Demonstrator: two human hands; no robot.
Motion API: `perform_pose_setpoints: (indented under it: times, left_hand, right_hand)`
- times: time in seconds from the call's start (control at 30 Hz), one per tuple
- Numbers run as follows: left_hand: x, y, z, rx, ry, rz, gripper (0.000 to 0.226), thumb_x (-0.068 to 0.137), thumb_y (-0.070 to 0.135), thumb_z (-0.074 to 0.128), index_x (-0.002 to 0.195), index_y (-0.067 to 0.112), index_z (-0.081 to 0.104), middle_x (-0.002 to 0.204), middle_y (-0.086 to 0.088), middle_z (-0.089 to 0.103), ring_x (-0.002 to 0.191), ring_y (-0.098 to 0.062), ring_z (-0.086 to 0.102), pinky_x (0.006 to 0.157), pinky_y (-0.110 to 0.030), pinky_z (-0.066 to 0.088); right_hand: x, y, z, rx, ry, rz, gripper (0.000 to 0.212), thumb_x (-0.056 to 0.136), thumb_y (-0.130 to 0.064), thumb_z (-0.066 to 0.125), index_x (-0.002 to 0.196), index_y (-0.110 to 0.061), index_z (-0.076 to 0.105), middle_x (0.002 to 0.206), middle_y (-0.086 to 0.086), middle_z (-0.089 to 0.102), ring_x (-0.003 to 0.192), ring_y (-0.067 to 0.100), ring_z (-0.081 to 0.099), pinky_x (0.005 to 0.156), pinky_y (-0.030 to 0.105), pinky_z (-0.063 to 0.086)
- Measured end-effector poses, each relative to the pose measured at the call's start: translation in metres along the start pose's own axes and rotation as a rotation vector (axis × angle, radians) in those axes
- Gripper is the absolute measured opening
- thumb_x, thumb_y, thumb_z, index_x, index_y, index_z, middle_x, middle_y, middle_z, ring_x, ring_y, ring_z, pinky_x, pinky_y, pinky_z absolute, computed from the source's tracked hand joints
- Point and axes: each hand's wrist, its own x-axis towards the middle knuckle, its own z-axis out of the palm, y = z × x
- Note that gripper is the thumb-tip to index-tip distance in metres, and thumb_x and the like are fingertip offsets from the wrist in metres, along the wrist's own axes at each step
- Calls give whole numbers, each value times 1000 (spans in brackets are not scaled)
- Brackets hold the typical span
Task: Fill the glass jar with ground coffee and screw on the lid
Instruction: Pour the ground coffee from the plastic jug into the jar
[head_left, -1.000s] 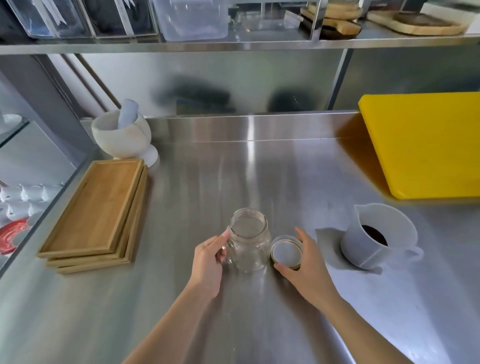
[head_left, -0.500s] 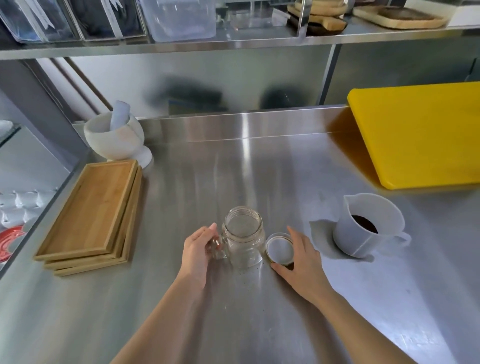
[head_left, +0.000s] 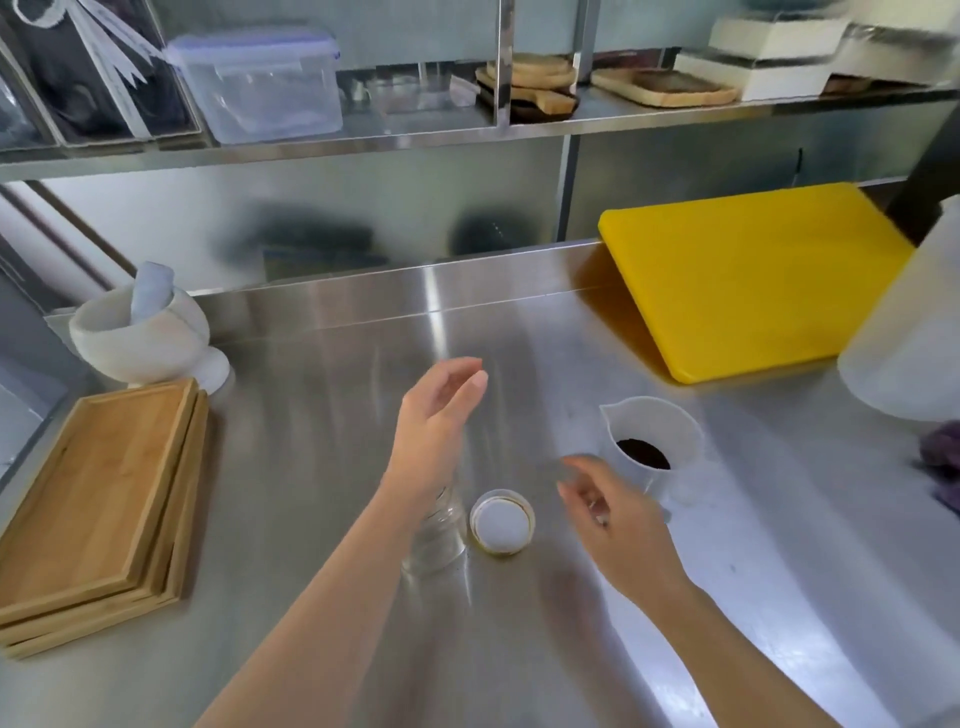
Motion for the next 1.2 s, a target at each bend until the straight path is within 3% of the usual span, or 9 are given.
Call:
perform_pose_setpoints:
  times: [0.17,0.3,0.43,0.53,0.57,0.63,0.77,1.0,1.2]
  left_hand:
    - [0,-16,57,-27,-159,-164,33,91,21,56,122,12,59,107,9,61,88,14,56,72,5,39]
    - [-5,-31,93,7,-248,-313,41,92,28,54,130,13,52,119,8,53,105,-3,51,89,-14,34]
    - [-9,-43,115,64,-267,-393,46,87,42,56,126,17,55,129,4,57,121,-11,51,104,-28,34]
    - [-11,-53,123,72,-307,-435,39,82,50,54,113,27,62,119,8,63,114,-8,55,106,-32,37]
    - [-12,-52,124,62,-320,-439,21,87,44,52,100,32,64,107,12,65,104,-4,57,100,-27,38]
    - [-12,-50,125,21,-326,-434,15,93,34,49,87,37,62,95,20,63,94,5,55,90,-22,37]
    - [-16,-56,124,1,-318,-399,20,94,36,48,108,33,62,107,20,64,102,7,55,92,-20,38]
    - [-19,-51,111,-205,-223,-418,27,91,22,53,117,20,48,105,16,57,100,3,51,78,-14,37]
    - [-20,-33,92,-269,-227,-351,14,92,42,48,105,40,43,108,26,51,113,2,45,97,-28,33]
  right_hand:
    - [-1,11,-35,5,381,-82,31,85,-29,47,99,-7,64,80,-4,61,73,-1,49,68,3,37]
    - [-2,39,-52,105,479,130,23,85,-27,50,106,-20,56,95,-1,56,87,-3,49,73,8,38]
    - [-4,63,-54,256,383,457,39,90,-31,57,127,-20,46,119,-5,48,107,10,47,87,24,35]
    - [-3,71,-52,367,279,569,30,91,-38,51,119,-26,53,112,-10,54,106,12,50,89,27,38]
    - [-2,73,-51,400,280,563,22,92,-36,51,110,-25,57,105,-10,58,104,12,52,85,25,39]
    - [0,76,-51,473,298,562,16,93,-30,51,95,-18,62,94,-9,61,96,11,54,80,23,39]
    - [5,82,-51,523,305,531,17,93,-19,52,81,-12,62,83,-2,62,83,10,56,85,32,43]
    - [21,69,-40,548,306,460,12,93,-24,52,100,-16,58,109,8,57,103,23,56,90,48,51]
    - [40,38,-37,499,345,345,16,95,-24,45,106,-19,57,101,-4,59,95,18,58,85,42,53]
